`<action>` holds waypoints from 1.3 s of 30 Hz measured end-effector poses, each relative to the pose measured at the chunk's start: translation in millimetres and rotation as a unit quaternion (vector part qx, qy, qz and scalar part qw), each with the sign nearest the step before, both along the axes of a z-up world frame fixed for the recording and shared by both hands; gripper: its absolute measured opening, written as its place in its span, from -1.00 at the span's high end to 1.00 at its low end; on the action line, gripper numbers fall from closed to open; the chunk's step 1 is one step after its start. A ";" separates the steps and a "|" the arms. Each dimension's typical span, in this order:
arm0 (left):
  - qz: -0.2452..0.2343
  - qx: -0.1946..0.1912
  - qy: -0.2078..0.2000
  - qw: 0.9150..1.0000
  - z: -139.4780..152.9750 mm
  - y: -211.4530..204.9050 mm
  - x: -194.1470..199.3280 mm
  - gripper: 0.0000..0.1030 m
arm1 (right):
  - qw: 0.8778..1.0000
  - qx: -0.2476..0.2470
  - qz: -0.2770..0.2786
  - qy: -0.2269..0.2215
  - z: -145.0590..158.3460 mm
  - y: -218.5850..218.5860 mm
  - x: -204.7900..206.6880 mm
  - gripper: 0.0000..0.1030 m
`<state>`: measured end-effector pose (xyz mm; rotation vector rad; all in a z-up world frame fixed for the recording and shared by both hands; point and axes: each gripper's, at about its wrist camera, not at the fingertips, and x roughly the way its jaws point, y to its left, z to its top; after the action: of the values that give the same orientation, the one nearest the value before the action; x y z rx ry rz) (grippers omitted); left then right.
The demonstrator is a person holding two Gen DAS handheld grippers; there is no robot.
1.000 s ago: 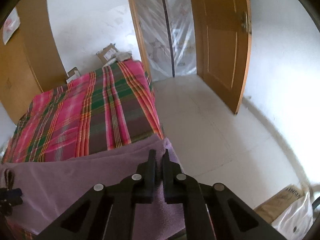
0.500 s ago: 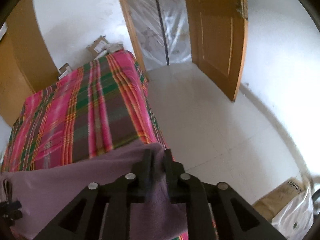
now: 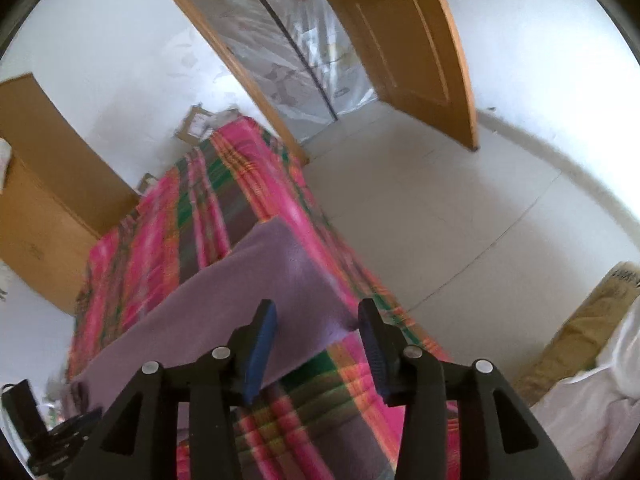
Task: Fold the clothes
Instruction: 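Smooth the folded blanket with the left gripper while the right gripper grasps its edge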
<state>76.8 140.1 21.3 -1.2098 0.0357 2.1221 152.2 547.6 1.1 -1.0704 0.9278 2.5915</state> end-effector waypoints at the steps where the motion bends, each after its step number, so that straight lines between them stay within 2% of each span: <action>1: 0.000 0.000 0.000 1.000 -0.1 0.2 0.5 0.22 | 1.000 0.002 -0.002 0.002 1.1 -1.3 1.2 0.20; 2: 0.000 0.000 0.000 1.000 -0.1 0.1 1.0 0.22 | 1.000 0.006 -0.006 0.005 2.8 -2.3 2.4 0.51; 3: 0.001 0.000 0.000 1.000 0.0 -0.1 1.4 0.22 | 1.000 0.008 -0.008 0.009 5.1 -2.3 2.3 0.74; 5: 0.001 0.000 -0.001 1.000 0.0 -0.1 1.6 0.22 | 1.000 0.024 0.000 0.018 12.9 -6.5 2.4 0.78; 9: 0.004 -0.001 -0.001 1.000 1.3 0.7 2.0 0.22 | 0.995 0.088 0.008 0.037 36.9 -17.8 0.6 0.81; 14: 0.003 0.009 -0.004 1.000 5.1 4.2 2.2 0.22 | 0.992 0.105 0.020 0.070 69.5 -20.1 -12.7 0.81; 20: 0.008 0.025 0.001 1.000 13.8 4.9 3.0 0.22 | 0.981 0.122 0.051 0.139 116.5 -32.4 -26.7 0.81; 23: 0.008 0.024 -0.005 1.000 11.4 4.8 2.0 0.22 | 0.985 0.119 0.048 0.111 102.9 -30.5 -34.2 0.81; 27: 0.004 0.016 -0.019 1.000 4.2 6.9 -0.2 0.22 | 0.998 0.035 0.013 0.052 46.3 2.6 -31.4 0.81; 30: -0.003 0.011 -0.019 1.000 3.9 8.7 1.4 0.22 | 1.000 0.012 -0.001 0.028 18.9 13.0 -23.0 0.81; 34: -0.003 0.010 -0.021 1.000 2.6 11.2 2.7 0.22 | 1.000 0.003 -0.006 0.009 0.4 14.8 -12.7 0.81; 39: -0.003 0.009 -0.021 1.000 0.8 13.2 1.8 0.22 | 1.000 0.000 -0.011 0.004 -3.2 16.0 -3.3 0.73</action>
<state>78.5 153.3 22.1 -1.2420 0.0022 2.0867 148.9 563.6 -2.1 -1.0447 0.9352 2.5812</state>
